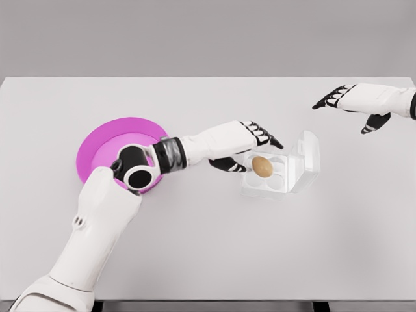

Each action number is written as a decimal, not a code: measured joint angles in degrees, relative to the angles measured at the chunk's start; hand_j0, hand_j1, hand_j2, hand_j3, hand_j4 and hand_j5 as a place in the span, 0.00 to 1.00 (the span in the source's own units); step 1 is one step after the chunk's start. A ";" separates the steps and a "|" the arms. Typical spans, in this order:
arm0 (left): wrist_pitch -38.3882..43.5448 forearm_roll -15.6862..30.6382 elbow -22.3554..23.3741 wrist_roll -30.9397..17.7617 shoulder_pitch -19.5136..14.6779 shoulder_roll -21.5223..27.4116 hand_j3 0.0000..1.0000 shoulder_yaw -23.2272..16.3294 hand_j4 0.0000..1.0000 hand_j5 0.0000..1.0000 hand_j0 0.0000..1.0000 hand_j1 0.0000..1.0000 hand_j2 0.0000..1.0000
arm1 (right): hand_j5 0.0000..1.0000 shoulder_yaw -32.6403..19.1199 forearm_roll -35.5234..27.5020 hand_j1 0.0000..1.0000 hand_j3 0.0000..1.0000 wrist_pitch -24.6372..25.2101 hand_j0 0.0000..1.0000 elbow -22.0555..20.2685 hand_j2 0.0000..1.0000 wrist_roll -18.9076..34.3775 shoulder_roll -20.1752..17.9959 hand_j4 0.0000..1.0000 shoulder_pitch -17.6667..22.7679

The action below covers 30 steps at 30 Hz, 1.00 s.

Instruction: Pack egg into the box and close the box lid

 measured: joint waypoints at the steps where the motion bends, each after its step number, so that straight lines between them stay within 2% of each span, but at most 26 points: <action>1: 0.00 0.97 -0.48 0.00 0.00 0.00 1.00 0.32 1.00 1.00 1.00 1.00 1.00 | 1.00 0.00 0.00 1.00 1.00 0.00 1.00 0.00 1.00 0.00 0.00 1.00 -0.09; 5: 0.02 6.41 -2.76 0.00 -0.53 2.29 1.00 2.46 1.00 1.00 1.00 1.00 1.00 | 1.00 0.00 0.01 1.00 1.00 0.00 1.00 -0.46 1.00 0.00 -0.04 1.00 0.00; 11: 0.01 17.92 -5.27 0.00 -0.44 13.84 1.00 4.68 1.00 1.00 1.00 1.00 1.00 | 1.00 -0.17 -0.03 1.00 1.00 0.00 1.00 -0.92 1.00 -0.10 -0.80 1.00 0.44; 14: -0.01 23.80 -7.92 0.00 1.23 20.25 1.00 6.21 1.00 1.00 1.00 1.00 1.00 | 1.00 -0.45 -0.05 1.00 1.00 0.00 1.00 -0.98 1.00 -0.20 -1.67 1.00 1.32; 17: -0.03 28.22 -9.34 -0.01 4.83 26.67 1.00 9.12 1.00 1.00 1.00 1.00 1.00 | 1.00 -0.60 0.00 1.00 1.00 -0.01 1.00 -1.34 1.00 -0.51 -3.77 1.00 3.16; 19: -0.03 29.84 -9.75 -0.01 6.85 29.52 1.00 11.38 1.00 1.00 1.00 1.00 1.00 | 1.00 -0.64 0.01 1.00 1.00 0.00 1.00 -2.32 1.00 -0.62 -5.84 1.00 3.43; 21: -0.06 30.70 -9.81 -0.01 11.33 31.15 1.00 15.03 1.00 1.00 1.00 1.00 1.00 | 1.00 -0.62 0.01 1.00 1.00 -0.01 1.00 -3.13 1.00 -0.64 -7.77 1.00 4.39; 22: -0.05 30.98 -9.72 -0.01 12.13 31.83 1.00 17.05 1.00 1.00 1.00 1.00 1.00 | 1.00 -0.59 -0.01 1.00 1.00 0.00 1.00 -3.39 1.00 -0.62 -8.52 1.00 4.48; 25: 0.01 31.53 -8.28 0.01 12.66 34.14 1.00 20.73 1.00 1.00 1.00 1.00 1.00 | 1.00 -0.45 0.14 1.00 1.00 0.00 1.00 -3.86 1.00 -0.54 -10.01 1.00 4.48; 30: 0.02 31.77 -5.82 0.01 12.66 35.87 1.00 22.60 1.00 1.00 1.00 1.00 1.00 | 1.00 -0.11 0.99 1.00 1.00 -0.01 1.00 -5.59 1.00 -0.41 -10.73 1.00 6.85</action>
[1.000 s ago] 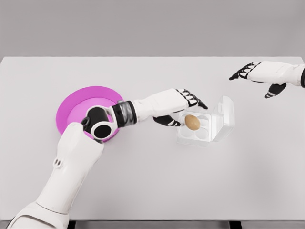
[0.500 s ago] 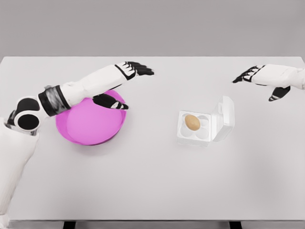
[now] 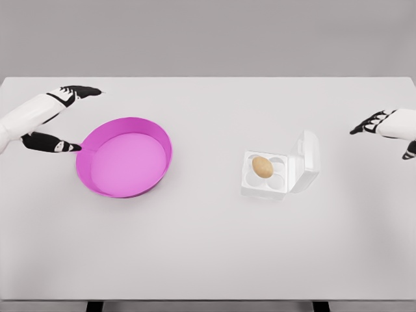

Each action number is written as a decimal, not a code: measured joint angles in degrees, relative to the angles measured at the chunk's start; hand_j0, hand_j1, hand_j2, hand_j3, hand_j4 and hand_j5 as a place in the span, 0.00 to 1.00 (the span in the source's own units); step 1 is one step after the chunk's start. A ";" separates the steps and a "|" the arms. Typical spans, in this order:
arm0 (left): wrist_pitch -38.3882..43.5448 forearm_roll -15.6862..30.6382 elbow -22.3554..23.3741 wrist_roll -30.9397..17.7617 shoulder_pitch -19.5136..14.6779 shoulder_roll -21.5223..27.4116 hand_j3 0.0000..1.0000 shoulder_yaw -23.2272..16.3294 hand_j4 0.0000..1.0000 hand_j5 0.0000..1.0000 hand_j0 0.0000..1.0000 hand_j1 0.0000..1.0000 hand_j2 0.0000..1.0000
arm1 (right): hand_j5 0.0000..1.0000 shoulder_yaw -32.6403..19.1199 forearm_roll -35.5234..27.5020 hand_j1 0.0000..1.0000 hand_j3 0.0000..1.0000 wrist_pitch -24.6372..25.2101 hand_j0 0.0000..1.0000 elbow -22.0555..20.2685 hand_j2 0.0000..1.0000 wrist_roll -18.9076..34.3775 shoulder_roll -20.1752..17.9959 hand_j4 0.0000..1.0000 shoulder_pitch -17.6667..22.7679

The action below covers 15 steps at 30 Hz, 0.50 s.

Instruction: Pack egg into the box and close the box lid

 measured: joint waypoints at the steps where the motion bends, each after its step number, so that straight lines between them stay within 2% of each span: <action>1: 0.00 0.00 0.34 0.00 0.00 0.13 1.00 0.13 1.00 1.00 1.00 1.00 1.00 | 1.00 0.06 0.12 1.00 1.00 0.00 1.00 -0.42 1.00 0.02 -0.01 1.00 0.97; 4: -0.01 -0.01 0.90 0.00 0.00 0.34 1.00 0.33 1.00 1.00 1.00 1.00 1.00 | 1.00 0.12 0.90 1.00 1.00 0.00 1.00 -1.80 1.00 0.05 -0.02 1.00 2.03; 15: -0.01 0.02 1.30 0.00 0.00 0.41 1.00 0.75 1.00 1.00 1.00 1.00 1.00 | 1.00 -0.45 2.28 1.00 1.00 0.02 1.00 -10.43 1.00 0.06 -2.01 1.00 2.11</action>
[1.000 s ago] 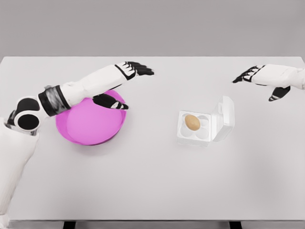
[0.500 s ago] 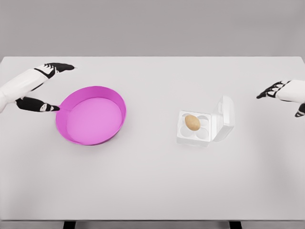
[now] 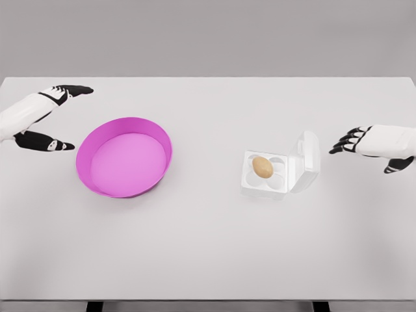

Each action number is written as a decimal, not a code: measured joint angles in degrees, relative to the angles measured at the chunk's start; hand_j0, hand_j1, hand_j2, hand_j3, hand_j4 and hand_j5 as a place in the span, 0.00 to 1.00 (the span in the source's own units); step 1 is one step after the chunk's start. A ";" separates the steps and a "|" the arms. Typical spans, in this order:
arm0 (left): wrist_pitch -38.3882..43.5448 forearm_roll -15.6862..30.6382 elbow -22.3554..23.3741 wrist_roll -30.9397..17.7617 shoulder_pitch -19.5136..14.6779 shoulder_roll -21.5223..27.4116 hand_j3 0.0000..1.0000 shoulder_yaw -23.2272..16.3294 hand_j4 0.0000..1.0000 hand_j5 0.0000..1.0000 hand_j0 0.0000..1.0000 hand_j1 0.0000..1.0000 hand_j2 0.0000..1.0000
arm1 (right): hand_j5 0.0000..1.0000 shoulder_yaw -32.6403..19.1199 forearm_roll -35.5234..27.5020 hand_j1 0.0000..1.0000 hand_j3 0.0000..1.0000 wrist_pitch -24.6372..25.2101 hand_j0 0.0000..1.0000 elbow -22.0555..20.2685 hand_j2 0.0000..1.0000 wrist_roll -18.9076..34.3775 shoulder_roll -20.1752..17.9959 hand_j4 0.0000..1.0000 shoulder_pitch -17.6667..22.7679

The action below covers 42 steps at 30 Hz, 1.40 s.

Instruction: Pack egg into the box and close the box lid

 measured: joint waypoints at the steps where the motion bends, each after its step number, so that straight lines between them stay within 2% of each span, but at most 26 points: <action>1: 0.00 0.01 0.00 0.00 -0.09 -0.01 1.00 0.01 1.00 1.00 1.00 1.00 1.00 | 1.00 -0.02 0.01 1.00 1.00 0.00 1.00 -0.43 1.00 0.00 -0.05 1.00 0.00; 31: 0.00 0.05 -0.16 0.00 -0.18 -0.14 1.00 0.48 1.00 1.00 1.00 1.00 1.00 | 1.00 -0.85 -0.02 1.00 1.00 0.00 1.00 -6.38 1.00 -0.34 -0.15 1.00 -0.61; 42: 0.00 0.05 -0.17 0.00 -0.18 -0.19 1.00 0.43 1.00 1.00 1.00 1.00 1.00 | 1.00 -3.11 -0.18 1.00 1.00 0.00 1.00 -7.17 1.00 -0.35 -3.85 1.00 -0.09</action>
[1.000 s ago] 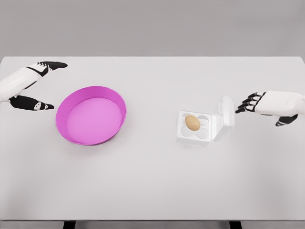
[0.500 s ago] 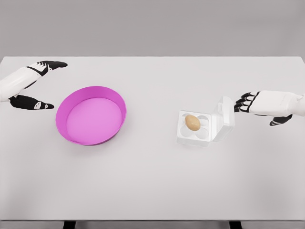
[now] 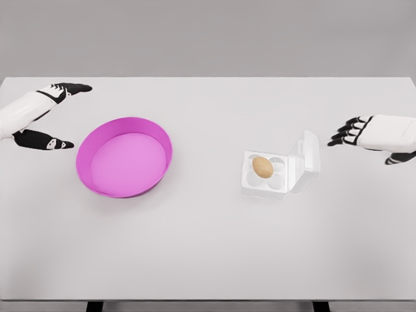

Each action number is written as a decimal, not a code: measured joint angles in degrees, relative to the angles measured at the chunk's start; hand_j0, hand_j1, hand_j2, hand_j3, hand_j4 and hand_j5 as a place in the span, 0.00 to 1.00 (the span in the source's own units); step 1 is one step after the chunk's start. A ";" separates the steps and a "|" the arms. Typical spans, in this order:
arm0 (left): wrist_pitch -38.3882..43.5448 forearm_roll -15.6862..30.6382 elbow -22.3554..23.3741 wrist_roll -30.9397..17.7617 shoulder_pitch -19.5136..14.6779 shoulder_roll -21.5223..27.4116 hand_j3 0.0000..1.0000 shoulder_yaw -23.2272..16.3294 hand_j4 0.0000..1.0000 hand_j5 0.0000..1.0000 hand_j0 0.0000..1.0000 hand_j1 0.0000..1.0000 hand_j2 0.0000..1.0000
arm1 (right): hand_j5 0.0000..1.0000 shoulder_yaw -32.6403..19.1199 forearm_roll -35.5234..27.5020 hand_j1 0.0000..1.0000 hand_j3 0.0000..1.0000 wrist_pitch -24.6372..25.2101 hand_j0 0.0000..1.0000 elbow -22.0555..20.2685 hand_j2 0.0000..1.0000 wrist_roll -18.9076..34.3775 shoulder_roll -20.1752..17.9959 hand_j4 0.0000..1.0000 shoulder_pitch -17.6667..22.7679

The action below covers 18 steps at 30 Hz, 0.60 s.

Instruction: Pack egg into the box and close the box lid

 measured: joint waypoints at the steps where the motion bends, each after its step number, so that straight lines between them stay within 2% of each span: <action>1: 0.00 0.00 0.00 0.00 0.00 -0.01 1.00 -0.01 1.00 1.00 1.00 1.00 1.00 | 1.00 -0.09 -0.02 1.00 1.00 0.00 1.00 -0.10 1.00 0.00 -0.14 1.00 0.09; 7: 0.00 0.00 -0.01 0.00 -0.09 -0.03 1.00 -0.04 1.00 1.00 1.00 1.00 1.00 | 1.00 0.02 -0.02 1.00 1.00 0.00 1.00 -2.14 1.00 0.00 -1.39 1.00 0.61; 18: 0.00 -0.06 0.00 0.00 0.00 -0.03 1.00 -0.11 1.00 1.00 1.00 1.00 1.00 | 1.00 0.39 0.26 1.00 1.00 0.00 1.00 -5.25 1.00 0.27 -1.33 1.00 1.84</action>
